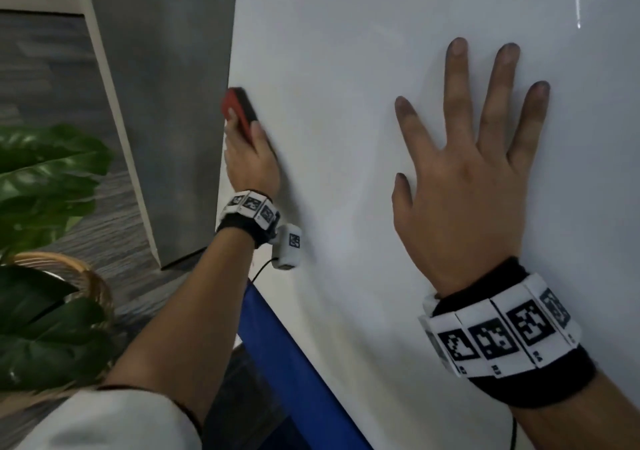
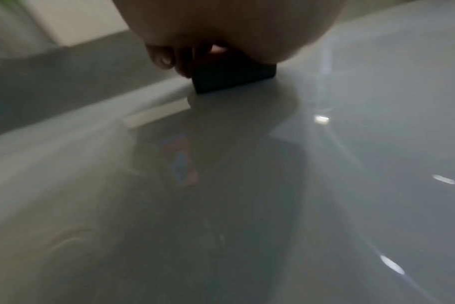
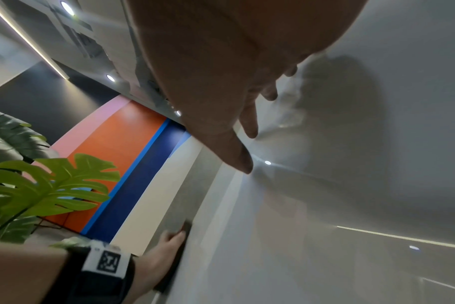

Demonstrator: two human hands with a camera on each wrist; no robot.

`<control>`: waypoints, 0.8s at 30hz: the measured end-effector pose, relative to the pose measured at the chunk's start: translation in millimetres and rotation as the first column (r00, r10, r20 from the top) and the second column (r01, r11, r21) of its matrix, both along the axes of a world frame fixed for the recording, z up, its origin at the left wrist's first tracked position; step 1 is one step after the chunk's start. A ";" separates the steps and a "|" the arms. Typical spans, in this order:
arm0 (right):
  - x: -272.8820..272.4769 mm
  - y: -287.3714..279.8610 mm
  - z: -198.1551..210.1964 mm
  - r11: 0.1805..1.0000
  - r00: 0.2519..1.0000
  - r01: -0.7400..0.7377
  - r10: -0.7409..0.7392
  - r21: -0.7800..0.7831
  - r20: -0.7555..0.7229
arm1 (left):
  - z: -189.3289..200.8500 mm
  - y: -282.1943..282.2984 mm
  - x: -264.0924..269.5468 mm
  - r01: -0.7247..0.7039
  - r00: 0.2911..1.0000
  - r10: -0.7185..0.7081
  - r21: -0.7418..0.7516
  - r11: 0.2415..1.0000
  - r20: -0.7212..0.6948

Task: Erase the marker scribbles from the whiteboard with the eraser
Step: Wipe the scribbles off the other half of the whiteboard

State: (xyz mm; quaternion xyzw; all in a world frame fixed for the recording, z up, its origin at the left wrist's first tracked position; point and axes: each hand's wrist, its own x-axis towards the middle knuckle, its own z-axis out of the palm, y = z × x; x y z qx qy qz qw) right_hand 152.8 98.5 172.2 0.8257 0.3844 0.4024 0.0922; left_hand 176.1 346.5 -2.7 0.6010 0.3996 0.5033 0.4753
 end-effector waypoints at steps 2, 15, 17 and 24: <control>0.3 0.8 -1.8 1.000 1.000 0.001 -0.001 -0.004 -0.001 | -32.9 29.8 -0.1 -0.010 0.994 -0.013 -0.205 0.979 -0.111; 1.8 1.4 -10.7 1.000 1.000 -0.005 0.005 -0.005 0.006 | -257.6 -110.7 -27.2 -0.028 0.941 -0.245 -0.777 0.629 -0.232; 3.5 1.1 -11.8 1.000 1.000 -0.008 0.008 -0.021 0.016 | -275.1 -123.2 -23.8 -0.023 0.940 -0.260 -0.798 0.602 -0.223; 3.0 1.4 -16.0 1.000 0.999 0.012 -0.012 -0.020 0.033 | -130.9 -55.4 -20.3 -0.009 0.977 -0.107 -0.540 0.842 -0.183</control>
